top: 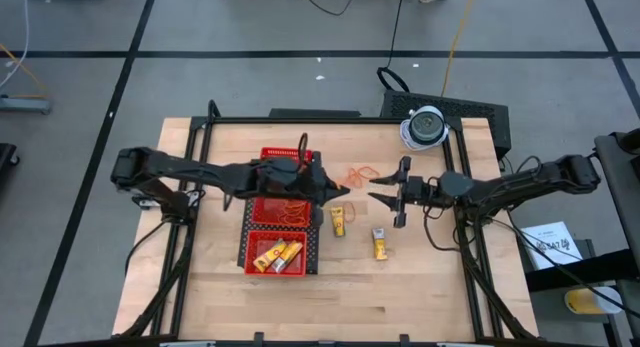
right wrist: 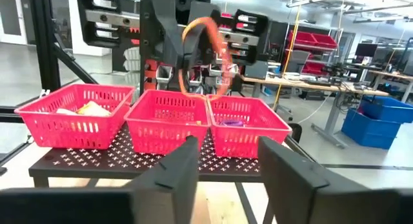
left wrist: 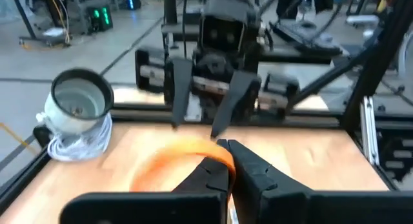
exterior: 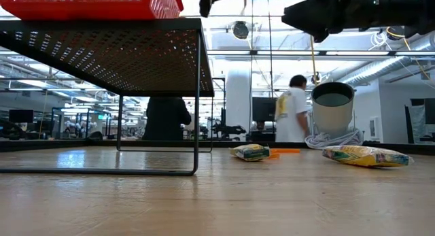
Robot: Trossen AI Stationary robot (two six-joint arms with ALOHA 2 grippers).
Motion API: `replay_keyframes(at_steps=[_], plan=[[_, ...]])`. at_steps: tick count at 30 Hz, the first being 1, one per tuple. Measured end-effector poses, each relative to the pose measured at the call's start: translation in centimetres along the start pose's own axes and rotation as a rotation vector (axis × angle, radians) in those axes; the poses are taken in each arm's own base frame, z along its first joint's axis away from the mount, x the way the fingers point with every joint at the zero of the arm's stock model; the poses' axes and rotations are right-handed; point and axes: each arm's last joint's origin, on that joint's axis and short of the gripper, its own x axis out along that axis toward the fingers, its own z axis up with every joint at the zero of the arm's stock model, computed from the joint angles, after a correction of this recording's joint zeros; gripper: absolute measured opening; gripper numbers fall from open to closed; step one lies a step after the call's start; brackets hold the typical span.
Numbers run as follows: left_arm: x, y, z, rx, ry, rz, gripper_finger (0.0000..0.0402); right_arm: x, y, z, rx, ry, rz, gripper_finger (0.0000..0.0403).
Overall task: Pick & Place Office Desk Supplies
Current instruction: Put the orange rubber band into the middle red basket on the shelf
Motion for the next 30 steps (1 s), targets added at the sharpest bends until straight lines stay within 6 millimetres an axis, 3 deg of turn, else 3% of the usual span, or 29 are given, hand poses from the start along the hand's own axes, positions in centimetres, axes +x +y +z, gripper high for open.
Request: replay_keyframes(at_steps=[5,11,21,30], plan=[[-2.0,0.1,0.2,-0.017,0.103,0.014,0.0004,-0.6,-0.2,0.3,-0.002,0.013,0.002,0.0195],[-4.0,-0.3,0.5,-0.042,0.159,0.012,0.0004,-1.0,-0.3,0.4,-0.006,0.027,0.003,0.0221],[-8.4,-0.9,-2.2,-0.156,0.236,0.061,0.0006,-1.0,-0.3,0.2,-0.022,0.050,0.004,0.0216],[-10.5,-0.9,-4.6,-0.253,0.252,0.113,0.0007,-1.0,-0.3,0.2,-0.021,0.049,0.004,0.0214]])
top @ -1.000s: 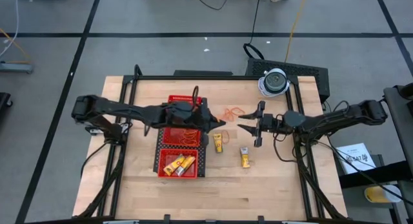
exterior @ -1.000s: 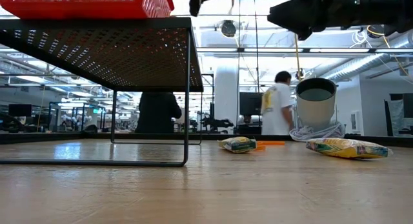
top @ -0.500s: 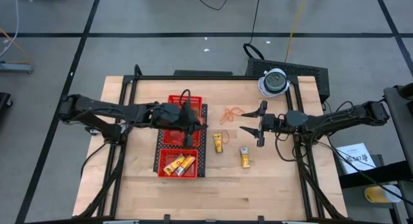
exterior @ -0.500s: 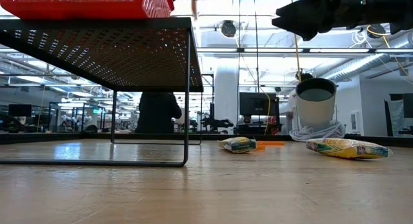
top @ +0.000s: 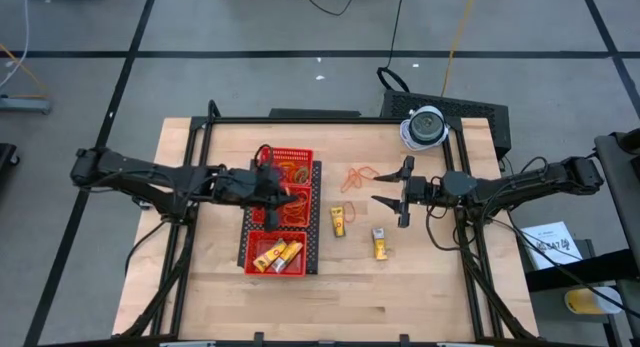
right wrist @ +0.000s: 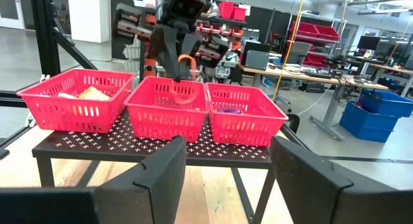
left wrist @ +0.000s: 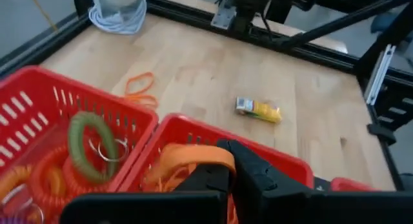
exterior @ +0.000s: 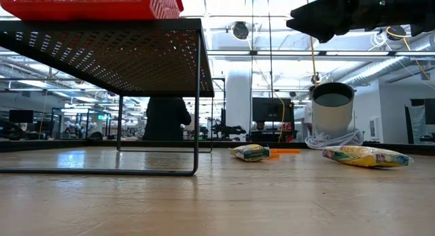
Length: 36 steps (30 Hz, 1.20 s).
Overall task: Pick & Place Office Desk Supplies
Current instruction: Put the orange rubber band into the middle red basket on the shelf
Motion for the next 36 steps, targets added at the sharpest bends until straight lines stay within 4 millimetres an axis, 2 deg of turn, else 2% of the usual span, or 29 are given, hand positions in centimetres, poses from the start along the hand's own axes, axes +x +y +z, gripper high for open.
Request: replay_keyframes(at_steps=[4,10,15,23,27,36], plan=[[-0.1,-0.1,0.1,0.006,-0.011,-0.008,0.0006,0.0,0.0,0.0,0.000,0.000,0.000,0.0211],[-0.1,-0.1,0.1,-0.027,-0.003,-0.018,0.0046,0.0,0.0,0.0,0.000,0.000,0.000,0.0210],[-0.1,-0.1,0.1,-0.039,-0.003,-0.015,0.0094,0.0,0.0,0.0,0.000,0.000,0.000,0.0210],[-0.1,-0.1,0.0,-0.028,0.007,-0.012,0.0192,0.0,0.0,0.0,0.000,0.000,0.000,0.0210],[-0.1,0.0,-0.1,-0.026,0.010,-0.011,0.0226,0.0,0.0,0.0,0.000,0.000,-0.001,0.0210],[-3.3,0.7,0.8,-0.099,-0.043,-0.011,0.0254,0.0,0.0,0.0,0.007,0.002,0.000,0.0210]])
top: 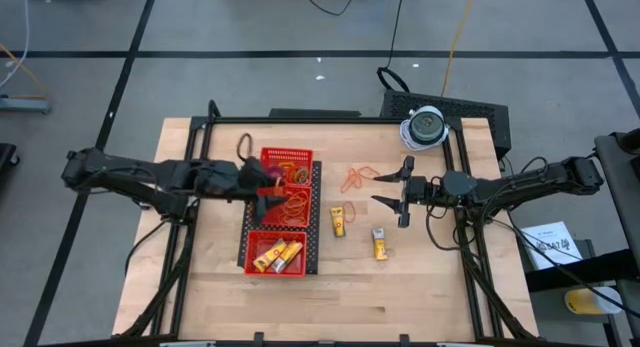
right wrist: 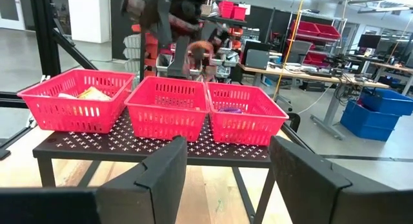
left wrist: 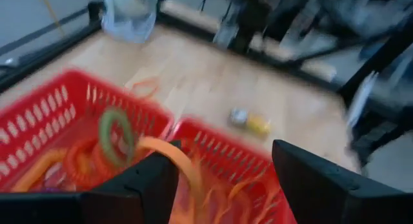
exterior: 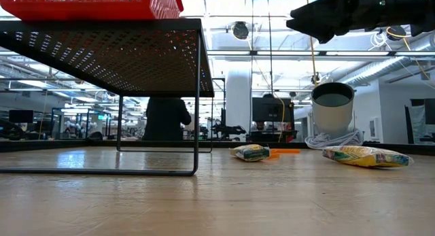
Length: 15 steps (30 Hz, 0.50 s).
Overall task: Pick & Place Office Desk Supplies
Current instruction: Put the orange rubber band into the middle red basket on the shelf
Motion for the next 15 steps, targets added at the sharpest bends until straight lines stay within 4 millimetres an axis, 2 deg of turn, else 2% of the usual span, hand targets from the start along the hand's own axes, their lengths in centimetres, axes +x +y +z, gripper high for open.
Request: replay_keyframes(at_steps=[3,7,15], plan=[[-0.8,-0.1,0.2,-0.039,-0.012,-0.023,0.0255,0.0,0.0,0.0,0.000,-0.001,0.000,0.0210],[-0.9,-0.6,-0.1,-0.060,0.016,-0.081,0.0255,0.0,0.0,0.0,0.000,-0.001,0.000,0.0210],[0.7,-0.9,-1.4,-0.039,0.141,-0.071,0.0255,0.0,0.0,0.0,-0.002,0.000,0.000,0.0210]])
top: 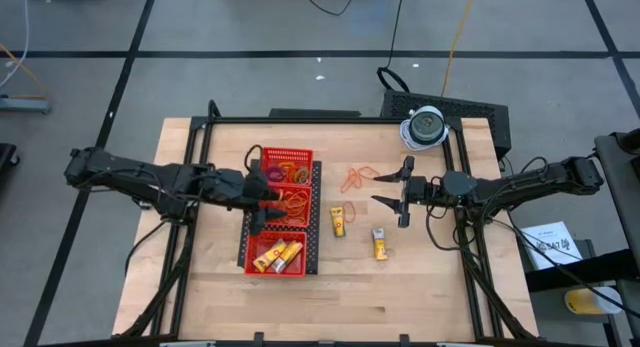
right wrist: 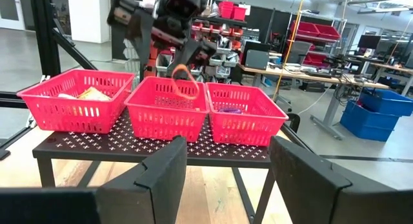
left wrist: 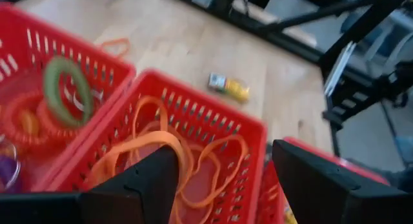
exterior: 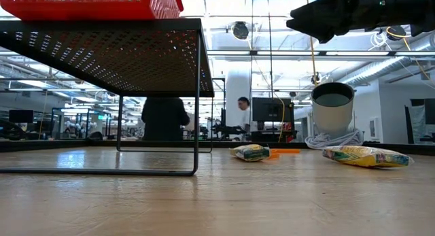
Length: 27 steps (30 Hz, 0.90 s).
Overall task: Pick & Place Office Desk Supplies
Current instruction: Put the orange rubber band into the middle red basket on the shelf
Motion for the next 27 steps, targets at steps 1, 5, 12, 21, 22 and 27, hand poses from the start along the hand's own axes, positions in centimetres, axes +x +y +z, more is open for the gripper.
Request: replay_keyframes(at_steps=[1,5,12,21,22,27], plan=[[0.2,0.1,-0.2,-0.003,0.018,0.009,0.0255,0.0,0.0,0.0,0.000,0.000,0.000,0.0210],[1.1,0.3,-0.8,-0.028,0.087,0.048,0.0255,0.0,0.0,0.0,-0.001,0.000,0.000,0.0210],[1.3,1.1,-0.8,-0.209,0.098,0.093,0.0255,0.0,0.0,0.0,-0.001,0.000,0.000,0.0210],[0.6,0.7,0.6,-0.124,0.082,0.088,0.0255,0.0,0.0,0.0,-0.001,0.000,0.000,0.0210],[0.4,0.6,0.9,-0.097,0.072,0.078,0.0255,0.0,0.0,0.0,-0.001,0.000,0.000,0.0210],[-2.4,-0.4,2.2,0.117,-0.029,0.014,0.0255,0.2,-0.3,-0.2,-0.004,0.012,-0.018,0.0210]])
